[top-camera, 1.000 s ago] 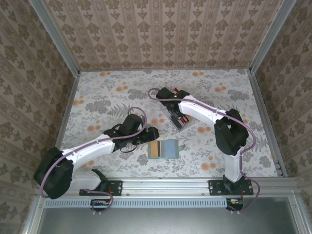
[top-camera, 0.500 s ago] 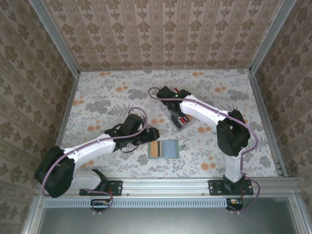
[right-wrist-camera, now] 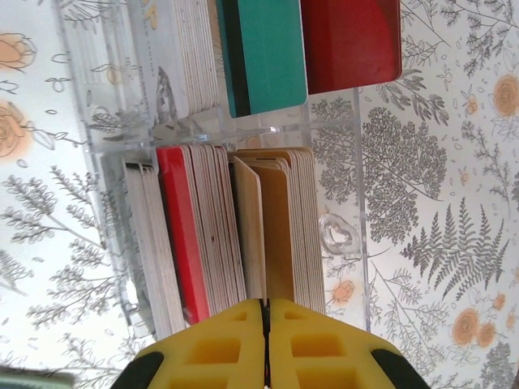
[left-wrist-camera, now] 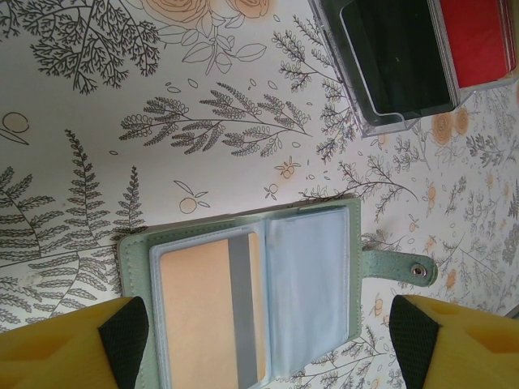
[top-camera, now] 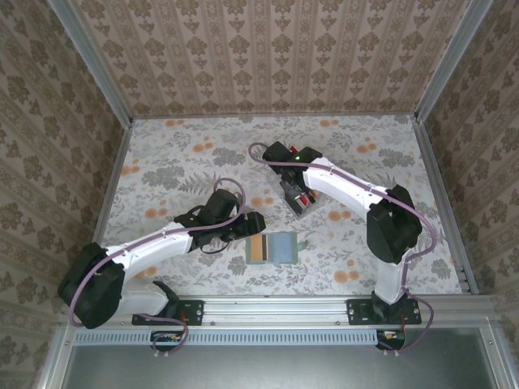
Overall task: Put the credit cards into the card holder
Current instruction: Pick up the credit card from the storage box, then insert the credit card into the card slot.
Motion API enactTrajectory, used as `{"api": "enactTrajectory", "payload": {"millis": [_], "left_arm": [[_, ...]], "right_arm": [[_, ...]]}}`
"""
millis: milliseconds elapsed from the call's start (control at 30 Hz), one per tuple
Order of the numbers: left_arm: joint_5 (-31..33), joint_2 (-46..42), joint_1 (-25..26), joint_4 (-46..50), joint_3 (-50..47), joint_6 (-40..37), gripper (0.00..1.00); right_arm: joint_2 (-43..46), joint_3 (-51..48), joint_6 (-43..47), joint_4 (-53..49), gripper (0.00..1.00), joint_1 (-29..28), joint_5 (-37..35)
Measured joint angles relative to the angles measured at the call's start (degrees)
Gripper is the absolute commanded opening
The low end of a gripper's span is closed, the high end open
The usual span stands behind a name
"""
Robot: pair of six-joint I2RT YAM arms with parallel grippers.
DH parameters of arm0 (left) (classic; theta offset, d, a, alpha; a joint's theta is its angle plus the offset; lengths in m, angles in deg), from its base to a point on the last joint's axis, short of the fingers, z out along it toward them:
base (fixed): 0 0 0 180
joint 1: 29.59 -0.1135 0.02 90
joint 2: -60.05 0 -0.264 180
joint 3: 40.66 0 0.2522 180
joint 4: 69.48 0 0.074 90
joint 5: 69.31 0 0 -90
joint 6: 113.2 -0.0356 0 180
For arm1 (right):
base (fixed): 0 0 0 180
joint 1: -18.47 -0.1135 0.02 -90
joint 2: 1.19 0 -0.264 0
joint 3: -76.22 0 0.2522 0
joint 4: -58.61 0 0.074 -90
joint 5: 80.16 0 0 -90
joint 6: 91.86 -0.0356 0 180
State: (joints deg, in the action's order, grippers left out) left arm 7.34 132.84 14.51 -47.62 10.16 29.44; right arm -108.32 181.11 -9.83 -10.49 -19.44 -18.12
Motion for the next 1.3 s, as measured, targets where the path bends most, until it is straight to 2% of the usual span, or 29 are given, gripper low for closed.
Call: {"api": "enactTrajectory", "payload": {"millis": [400, 700, 1000, 1133, 1300], "left_arm": [[-0.39, -0.31, -0.02, 0.00, 0.28, 0.02, 0.81], [-2.32, -3.08, -2.08, -2.51, 0.26, 1.70, 0.80], [-8.87, -5.84, -6.71, -14.21, -1.73, 7.91, 0.80], [-11.54, -5.77, -7.02, -18.51, -1.77, 9.64, 0.77], [-14.05, -4.46, -7.02, -22.05, -1.77, 10.84, 0.74]], "right_arm": [[5.29, -0.09, -4.04, -0.57, 0.08, 2.54, 7.78], [18.08, -5.64, -9.79, 2.64, 0.06, 5.97, 20.46], [32.06, -25.49, -24.59, 19.67, 0.06, 9.18, 41.22], [34.18, -33.14, -32.57, 30.21, 0.07, 9.18, 49.05], [34.67, -38.40, -38.82, 38.49, 0.07, 9.18, 54.60]]}}
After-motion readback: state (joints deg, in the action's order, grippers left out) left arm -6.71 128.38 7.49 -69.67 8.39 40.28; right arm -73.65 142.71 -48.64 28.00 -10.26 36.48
